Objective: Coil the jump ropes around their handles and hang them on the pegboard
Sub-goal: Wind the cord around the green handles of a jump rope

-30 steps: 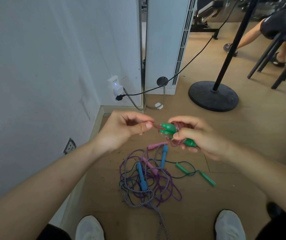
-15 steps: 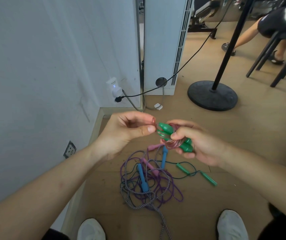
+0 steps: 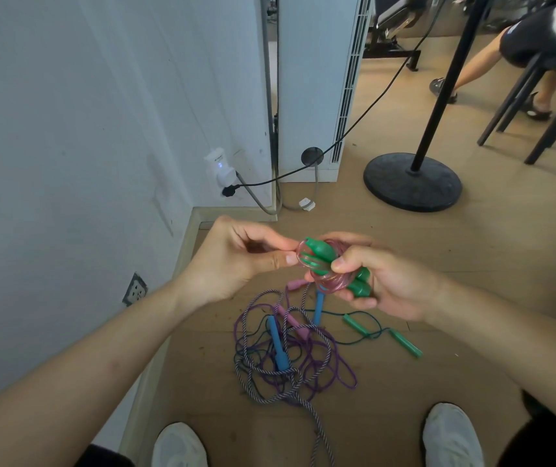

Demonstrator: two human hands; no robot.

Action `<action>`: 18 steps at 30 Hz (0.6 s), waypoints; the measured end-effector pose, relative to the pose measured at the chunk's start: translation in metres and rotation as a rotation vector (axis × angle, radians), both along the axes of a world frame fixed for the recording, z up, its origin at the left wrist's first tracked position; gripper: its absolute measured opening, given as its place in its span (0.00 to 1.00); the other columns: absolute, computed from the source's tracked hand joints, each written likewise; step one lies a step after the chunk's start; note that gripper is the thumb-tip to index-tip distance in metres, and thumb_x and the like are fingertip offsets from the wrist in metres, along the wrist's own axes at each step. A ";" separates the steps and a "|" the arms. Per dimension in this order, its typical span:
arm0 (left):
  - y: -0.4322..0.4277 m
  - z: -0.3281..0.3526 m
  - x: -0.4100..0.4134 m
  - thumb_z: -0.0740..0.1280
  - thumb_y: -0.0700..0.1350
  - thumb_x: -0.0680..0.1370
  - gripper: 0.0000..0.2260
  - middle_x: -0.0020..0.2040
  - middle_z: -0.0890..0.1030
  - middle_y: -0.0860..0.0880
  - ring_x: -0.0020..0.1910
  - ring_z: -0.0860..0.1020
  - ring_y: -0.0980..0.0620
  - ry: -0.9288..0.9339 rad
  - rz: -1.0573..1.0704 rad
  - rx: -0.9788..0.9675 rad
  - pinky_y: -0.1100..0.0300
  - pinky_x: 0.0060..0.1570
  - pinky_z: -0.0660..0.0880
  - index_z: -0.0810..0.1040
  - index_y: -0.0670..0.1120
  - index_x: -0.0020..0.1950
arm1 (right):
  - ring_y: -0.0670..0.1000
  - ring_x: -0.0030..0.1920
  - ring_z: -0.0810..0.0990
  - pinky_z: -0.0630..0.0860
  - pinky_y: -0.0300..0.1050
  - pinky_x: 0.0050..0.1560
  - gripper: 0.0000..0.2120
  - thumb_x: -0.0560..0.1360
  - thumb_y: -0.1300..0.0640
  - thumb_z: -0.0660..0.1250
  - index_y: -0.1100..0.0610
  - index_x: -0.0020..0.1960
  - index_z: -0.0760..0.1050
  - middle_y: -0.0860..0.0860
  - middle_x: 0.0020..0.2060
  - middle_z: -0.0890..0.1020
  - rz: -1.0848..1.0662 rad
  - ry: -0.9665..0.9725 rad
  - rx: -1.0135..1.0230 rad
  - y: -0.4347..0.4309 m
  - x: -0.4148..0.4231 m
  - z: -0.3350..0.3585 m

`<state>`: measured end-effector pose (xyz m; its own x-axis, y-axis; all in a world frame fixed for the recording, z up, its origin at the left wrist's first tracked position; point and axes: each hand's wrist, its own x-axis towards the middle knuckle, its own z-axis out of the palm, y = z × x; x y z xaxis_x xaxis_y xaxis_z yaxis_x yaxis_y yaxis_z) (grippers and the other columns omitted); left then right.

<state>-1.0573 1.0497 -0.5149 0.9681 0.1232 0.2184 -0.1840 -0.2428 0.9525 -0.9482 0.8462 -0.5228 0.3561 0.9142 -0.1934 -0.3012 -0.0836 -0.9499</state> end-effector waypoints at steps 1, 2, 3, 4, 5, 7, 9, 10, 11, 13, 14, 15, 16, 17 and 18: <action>0.000 0.001 -0.001 0.76 0.37 0.70 0.08 0.46 0.88 0.46 0.45 0.86 0.50 -0.010 -0.007 0.024 0.61 0.49 0.81 0.86 0.41 0.48 | 0.50 0.30 0.70 0.58 0.39 0.21 0.17 0.69 0.61 0.64 0.52 0.56 0.81 0.61 0.49 0.82 -0.002 -0.004 -0.007 0.000 0.000 -0.001; 0.000 0.001 -0.001 0.76 0.37 0.70 0.08 0.46 0.88 0.46 0.46 0.86 0.49 -0.014 -0.011 0.038 0.60 0.50 0.81 0.86 0.41 0.49 | 0.50 0.30 0.70 0.58 0.39 0.21 0.17 0.69 0.61 0.64 0.53 0.56 0.81 0.61 0.49 0.82 -0.007 -0.008 -0.014 -0.001 0.000 -0.001; 0.001 0.002 -0.002 0.76 0.37 0.70 0.09 0.46 0.88 0.46 0.47 0.86 0.48 -0.014 -0.012 0.046 0.59 0.51 0.81 0.86 0.41 0.49 | 0.50 0.30 0.70 0.58 0.39 0.20 0.18 0.69 0.62 0.63 0.54 0.57 0.80 0.61 0.48 0.82 -0.010 -0.011 -0.020 -0.001 0.000 -0.002; 0.002 0.003 -0.002 0.76 0.37 0.70 0.09 0.47 0.88 0.46 0.47 0.86 0.47 -0.011 -0.012 0.055 0.58 0.52 0.81 0.86 0.41 0.49 | 0.50 0.30 0.70 0.58 0.38 0.20 0.18 0.69 0.62 0.63 0.55 0.58 0.80 0.61 0.48 0.82 -0.010 -0.017 -0.026 -0.001 0.000 -0.002; 0.003 0.003 -0.003 0.76 0.37 0.70 0.09 0.47 0.88 0.45 0.48 0.86 0.46 -0.007 -0.011 0.064 0.57 0.52 0.82 0.86 0.40 0.50 | 0.50 0.30 0.71 0.58 0.38 0.20 0.18 0.69 0.62 0.64 0.55 0.58 0.79 0.61 0.48 0.83 -0.008 -0.026 -0.033 -0.001 0.000 -0.002; 0.004 0.005 -0.004 0.76 0.37 0.70 0.10 0.47 0.87 0.44 0.48 0.86 0.45 0.005 -0.011 0.090 0.53 0.54 0.82 0.86 0.38 0.50 | 0.50 0.30 0.71 0.58 0.39 0.20 0.19 0.69 0.62 0.65 0.54 0.58 0.80 0.61 0.47 0.83 -0.001 -0.051 -0.047 -0.001 0.000 -0.001; 0.005 0.007 -0.005 0.76 0.37 0.71 0.10 0.47 0.88 0.44 0.47 0.86 0.45 0.024 -0.024 0.123 0.53 0.54 0.82 0.86 0.37 0.51 | 0.50 0.30 0.71 0.58 0.39 0.20 0.20 0.66 0.60 0.68 0.53 0.58 0.81 0.60 0.46 0.82 0.010 -0.085 -0.063 -0.001 0.000 -0.002; 0.007 0.009 -0.005 0.75 0.37 0.71 0.10 0.46 0.88 0.45 0.47 0.86 0.45 0.037 -0.033 0.136 0.53 0.53 0.82 0.86 0.38 0.51 | 0.50 0.30 0.72 0.58 0.39 0.20 0.20 0.65 0.58 0.70 0.53 0.57 0.81 0.60 0.45 0.81 0.012 -0.105 -0.074 -0.001 0.000 -0.002; 0.008 0.010 -0.005 0.75 0.38 0.71 0.10 0.46 0.88 0.45 0.47 0.86 0.45 0.053 -0.045 0.147 0.53 0.53 0.82 0.86 0.39 0.51 | 0.51 0.29 0.72 0.58 0.39 0.20 0.21 0.63 0.58 0.70 0.52 0.56 0.81 0.60 0.44 0.81 0.011 -0.129 -0.084 -0.001 0.000 -0.002; 0.013 0.012 -0.006 0.75 0.39 0.72 0.09 0.47 0.88 0.45 0.49 0.86 0.45 0.099 -0.084 0.163 0.53 0.54 0.81 0.86 0.40 0.52 | 0.51 0.29 0.72 0.58 0.39 0.20 0.18 0.65 0.60 0.70 0.52 0.55 0.82 0.58 0.41 0.81 0.006 -0.180 -0.096 0.000 -0.001 -0.002; 0.015 0.013 -0.006 0.74 0.38 0.73 0.09 0.47 0.88 0.46 0.49 0.86 0.47 0.130 -0.107 0.168 0.56 0.54 0.81 0.86 0.40 0.52 | 0.51 0.29 0.72 0.58 0.39 0.20 0.17 0.66 0.61 0.69 0.53 0.55 0.81 0.56 0.40 0.81 0.008 -0.201 -0.094 0.000 -0.002 -0.003; 0.016 0.013 -0.007 0.74 0.37 0.73 0.09 0.47 0.88 0.46 0.48 0.86 0.50 0.161 -0.130 0.171 0.60 0.53 0.80 0.86 0.41 0.52 | 0.51 0.29 0.72 0.58 0.38 0.20 0.16 0.67 0.62 0.68 0.54 0.55 0.81 0.55 0.39 0.81 0.012 -0.215 -0.088 0.001 -0.003 -0.003; 0.015 0.014 -0.007 0.74 0.37 0.73 0.09 0.47 0.88 0.47 0.47 0.85 0.54 0.189 -0.155 0.173 0.63 0.51 0.78 0.86 0.42 0.53 | 0.51 0.28 0.73 0.58 0.38 0.20 0.16 0.68 0.62 0.68 0.54 0.55 0.81 0.54 0.38 0.81 0.013 -0.226 -0.082 0.001 -0.003 -0.003; 0.014 0.014 -0.008 0.73 0.36 0.73 0.09 0.46 0.88 0.46 0.45 0.85 0.56 0.212 -0.182 0.176 0.66 0.50 0.77 0.85 0.42 0.53 | 0.51 0.28 0.73 0.59 0.38 0.19 0.16 0.68 0.63 0.68 0.55 0.55 0.80 0.53 0.37 0.81 0.012 -0.232 -0.081 0.001 -0.004 -0.003; 0.013 0.015 -0.008 0.73 0.35 0.73 0.09 0.46 0.87 0.45 0.44 0.84 0.58 0.228 -0.204 0.183 0.67 0.49 0.77 0.85 0.42 0.53 | 0.51 0.28 0.73 0.59 0.37 0.19 0.16 0.67 0.63 0.68 0.55 0.55 0.80 0.53 0.36 0.81 0.007 -0.235 -0.086 0.002 -0.004 -0.003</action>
<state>-1.0654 1.0623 -0.4998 0.9951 -0.0992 -0.0052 -0.0344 -0.3929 0.9189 -0.9526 0.8479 -0.5259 0.3941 0.9006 -0.1832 -0.0721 -0.1684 -0.9831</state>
